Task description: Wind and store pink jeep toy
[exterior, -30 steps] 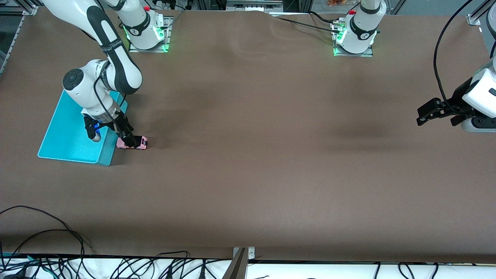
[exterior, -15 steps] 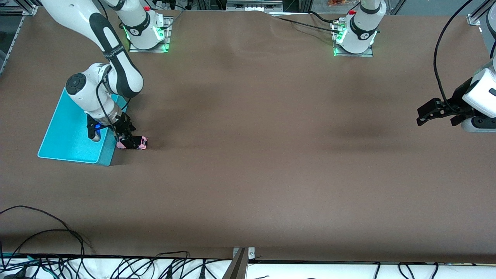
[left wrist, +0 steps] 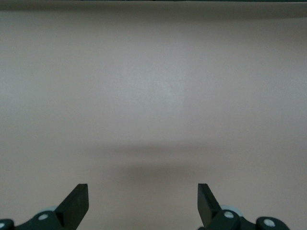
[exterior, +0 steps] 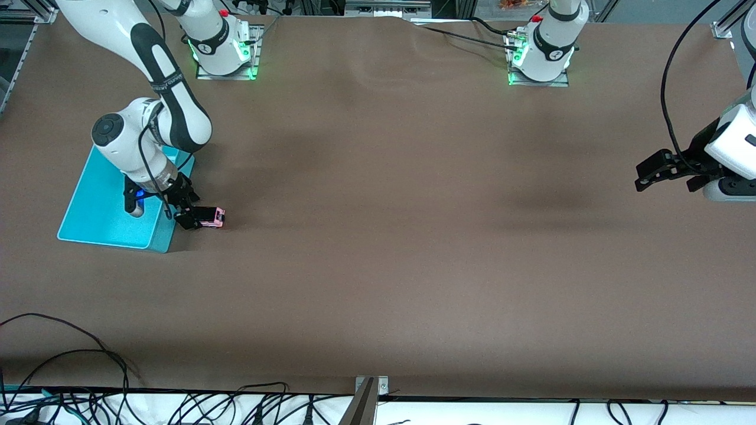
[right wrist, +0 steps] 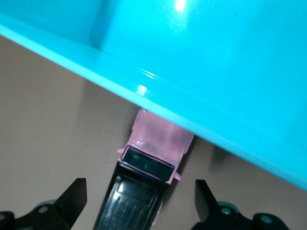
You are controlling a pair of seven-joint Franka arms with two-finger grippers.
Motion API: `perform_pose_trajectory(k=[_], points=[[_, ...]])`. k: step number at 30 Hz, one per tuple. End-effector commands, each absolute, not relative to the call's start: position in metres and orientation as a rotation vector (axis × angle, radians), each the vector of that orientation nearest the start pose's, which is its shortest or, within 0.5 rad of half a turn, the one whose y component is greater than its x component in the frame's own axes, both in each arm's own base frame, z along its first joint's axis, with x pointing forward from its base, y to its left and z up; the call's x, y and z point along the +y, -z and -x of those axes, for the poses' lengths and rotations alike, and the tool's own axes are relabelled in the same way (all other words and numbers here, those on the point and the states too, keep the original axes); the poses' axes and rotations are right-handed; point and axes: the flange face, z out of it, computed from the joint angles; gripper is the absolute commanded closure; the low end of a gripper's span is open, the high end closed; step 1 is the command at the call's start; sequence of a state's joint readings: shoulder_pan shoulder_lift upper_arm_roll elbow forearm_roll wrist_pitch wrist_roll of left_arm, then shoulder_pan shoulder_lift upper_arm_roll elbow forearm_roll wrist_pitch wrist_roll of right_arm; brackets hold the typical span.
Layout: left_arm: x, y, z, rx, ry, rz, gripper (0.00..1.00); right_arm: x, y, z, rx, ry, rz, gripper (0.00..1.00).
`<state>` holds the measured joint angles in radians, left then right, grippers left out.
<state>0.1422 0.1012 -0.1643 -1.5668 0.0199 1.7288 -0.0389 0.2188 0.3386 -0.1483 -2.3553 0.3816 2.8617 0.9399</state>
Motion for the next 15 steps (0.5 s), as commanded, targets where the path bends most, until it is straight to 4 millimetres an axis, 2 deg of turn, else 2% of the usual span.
perform_pose_trajectory(k=[1,8,9,12,13,15], points=[[-0.0069,-0.5838,-0.5962,-0.029,0.115,3.147,0.0,0.0143,-0.1903,-0.5325,1.695,0.17,2.471,0.0],[-0.0069,-0.5838,-0.5962,-0.029,0.115,3.147,0.0,0.0139,-0.1874,-0.5322,1.69,0.165,2.483,0.01],[-0.0069,-0.5838,-0.5962,-0.029,0.115,3.147,0.0,0.0138,-0.1874,-0.5322,1.69,0.165,2.483,0.1],[-0.0069,-0.5838,-0.5962,-0.029,0.115,3.147,0.0,0.0147,-0.1874,-0.5322,1.69,0.164,2.482,0.6],[-0.0069,-0.5838,-0.5962,-0.029,0.115,3.147,0.0,0.0156,-0.1872,-0.5321,1.687,0.162,2.485,0.73],[-0.0069,-0.5838,-0.5962,-0.029,0.115,3.147,0.0,0.0164,-0.1875,-0.5316,1.685,0.162,2.486,0.91]])
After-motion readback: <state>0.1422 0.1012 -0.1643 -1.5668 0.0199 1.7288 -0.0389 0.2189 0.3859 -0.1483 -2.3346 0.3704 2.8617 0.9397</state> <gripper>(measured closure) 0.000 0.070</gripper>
